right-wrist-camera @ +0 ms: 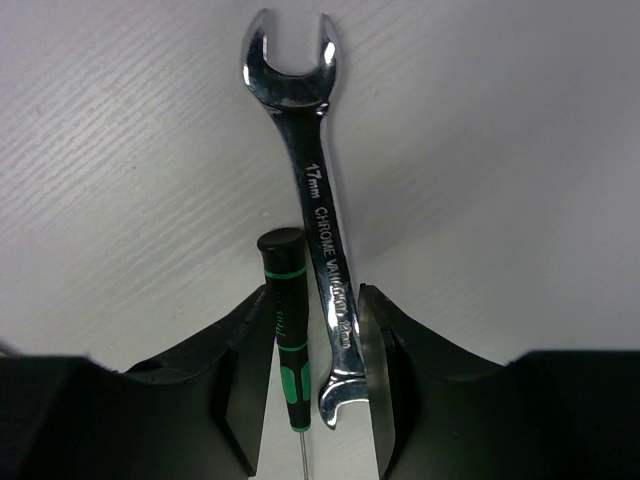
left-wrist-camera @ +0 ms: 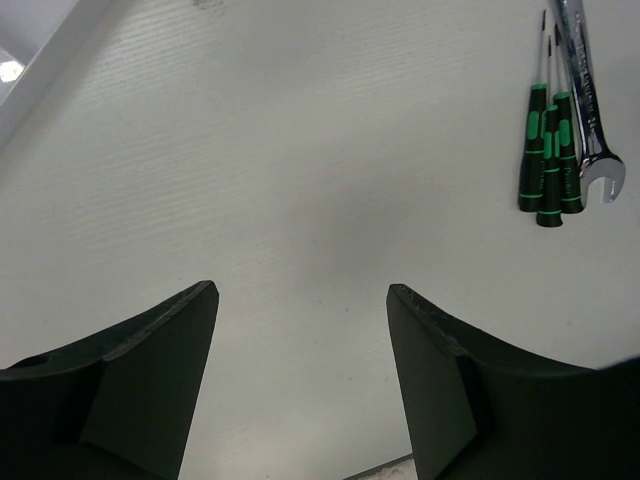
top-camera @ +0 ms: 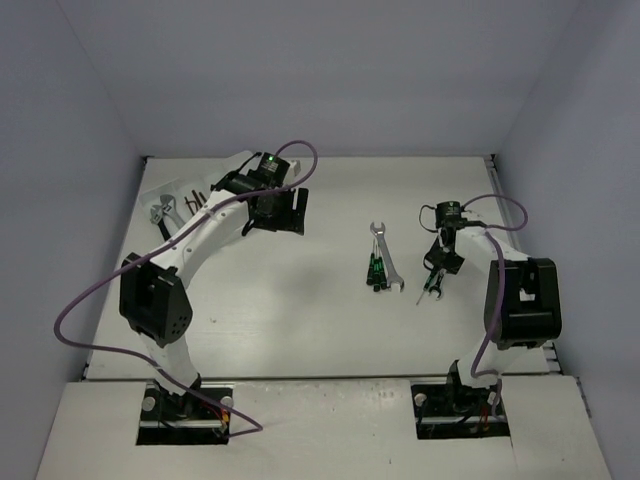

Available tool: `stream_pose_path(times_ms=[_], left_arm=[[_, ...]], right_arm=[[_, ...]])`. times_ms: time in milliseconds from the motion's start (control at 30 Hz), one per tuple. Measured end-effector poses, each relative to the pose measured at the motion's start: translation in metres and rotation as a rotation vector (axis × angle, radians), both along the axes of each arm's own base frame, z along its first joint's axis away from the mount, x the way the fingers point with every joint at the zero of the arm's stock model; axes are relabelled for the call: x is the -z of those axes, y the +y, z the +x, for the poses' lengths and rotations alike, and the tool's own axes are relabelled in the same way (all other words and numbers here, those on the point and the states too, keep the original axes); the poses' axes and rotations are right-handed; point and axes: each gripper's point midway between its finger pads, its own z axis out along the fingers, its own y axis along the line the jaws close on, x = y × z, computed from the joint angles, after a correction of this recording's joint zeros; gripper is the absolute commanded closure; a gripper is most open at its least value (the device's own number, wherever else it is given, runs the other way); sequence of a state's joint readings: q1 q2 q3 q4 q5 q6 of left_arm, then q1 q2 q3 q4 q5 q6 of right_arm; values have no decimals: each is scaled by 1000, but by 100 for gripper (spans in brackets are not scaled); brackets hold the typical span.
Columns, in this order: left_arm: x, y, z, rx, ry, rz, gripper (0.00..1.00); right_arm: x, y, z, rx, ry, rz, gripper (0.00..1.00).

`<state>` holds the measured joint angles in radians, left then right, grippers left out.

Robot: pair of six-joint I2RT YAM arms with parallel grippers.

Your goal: Sort the tools into containers

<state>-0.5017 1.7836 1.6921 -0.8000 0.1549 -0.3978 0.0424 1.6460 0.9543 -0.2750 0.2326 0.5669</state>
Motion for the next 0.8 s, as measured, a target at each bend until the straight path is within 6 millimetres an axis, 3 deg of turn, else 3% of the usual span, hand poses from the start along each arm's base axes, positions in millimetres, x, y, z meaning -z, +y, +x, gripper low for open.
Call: stream_pose_path(times_ms=[133,367,467,667,800], left_arm=[[2,10,-9,-3,18,3,35],[-6,8,-12,22,2,-19,35],[-7,7,-13,29,4,-24,35],[-7,5,-14,39,9,-36,35],[-8,3,-15,44,13,-43,35]], right_arm=[[3,-2,5,22,-27,28,67],[2,-2,10,2,-54,38,65],[-8,-2,13,-24,-87,33,65],[-57,-12,18,-24,-240,-6,69],[-54,-30,10,25,-239,-10,68]])
